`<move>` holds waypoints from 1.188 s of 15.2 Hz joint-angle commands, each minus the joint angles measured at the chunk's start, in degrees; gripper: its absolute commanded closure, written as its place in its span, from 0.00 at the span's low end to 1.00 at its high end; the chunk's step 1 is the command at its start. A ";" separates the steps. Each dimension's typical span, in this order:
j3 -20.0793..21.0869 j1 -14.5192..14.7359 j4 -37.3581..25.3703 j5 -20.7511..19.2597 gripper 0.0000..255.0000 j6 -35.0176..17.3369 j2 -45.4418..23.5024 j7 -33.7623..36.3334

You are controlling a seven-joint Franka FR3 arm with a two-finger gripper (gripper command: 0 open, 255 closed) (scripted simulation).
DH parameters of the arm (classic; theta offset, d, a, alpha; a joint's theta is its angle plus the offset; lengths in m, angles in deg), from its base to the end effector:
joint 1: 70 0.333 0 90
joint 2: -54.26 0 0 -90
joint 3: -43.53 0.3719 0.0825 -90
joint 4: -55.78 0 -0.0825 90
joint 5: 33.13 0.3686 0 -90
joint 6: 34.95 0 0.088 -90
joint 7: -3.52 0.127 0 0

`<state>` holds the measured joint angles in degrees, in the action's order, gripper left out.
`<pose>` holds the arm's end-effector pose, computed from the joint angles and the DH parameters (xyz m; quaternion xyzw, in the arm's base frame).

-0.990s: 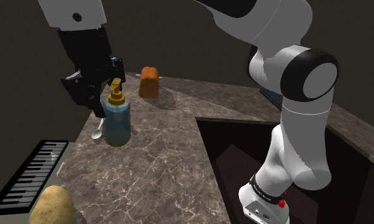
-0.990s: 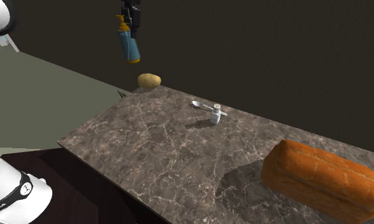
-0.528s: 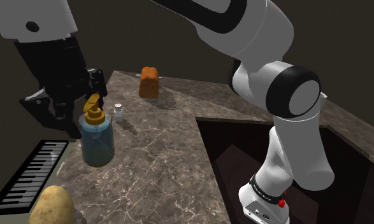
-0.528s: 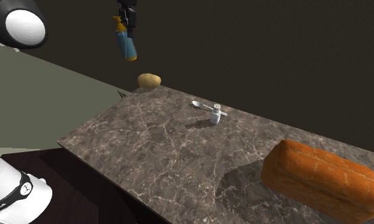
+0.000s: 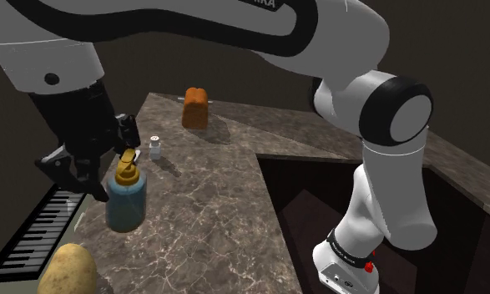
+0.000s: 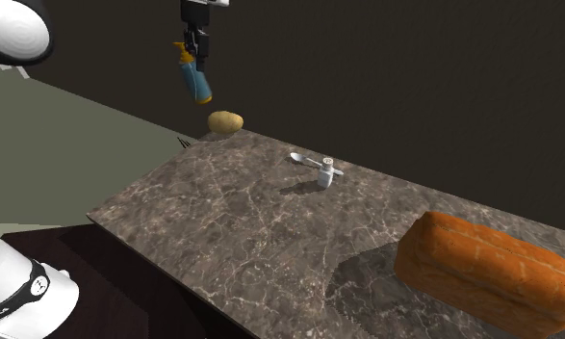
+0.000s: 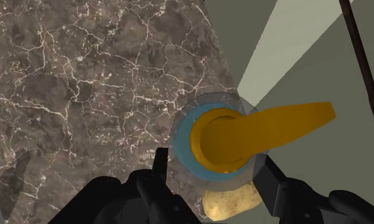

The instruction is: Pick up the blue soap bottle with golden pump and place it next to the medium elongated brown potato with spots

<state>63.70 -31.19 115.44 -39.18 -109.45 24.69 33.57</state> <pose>0.4164 0.5270 0.5706 0.9661 0.2290 -0.1062 0.0550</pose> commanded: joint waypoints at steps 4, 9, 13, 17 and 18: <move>0.04 -1.14 7.22 0.55 1.00 -5.22 2.03 -0.25; -0.01 -1.73 12.33 0.75 1.00 -9.53 2.81 -0.38; -0.06 -2.06 15.80 0.79 1.00 -12.75 3.05 -0.44; -0.14 -2.30 18.85 0.74 1.00 -15.81 3.01 -0.47; -0.17 -2.35 19.55 0.72 1.00 -16.56 2.96 -0.47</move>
<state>63.58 -33.51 134.52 -38.39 -125.27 27.89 33.13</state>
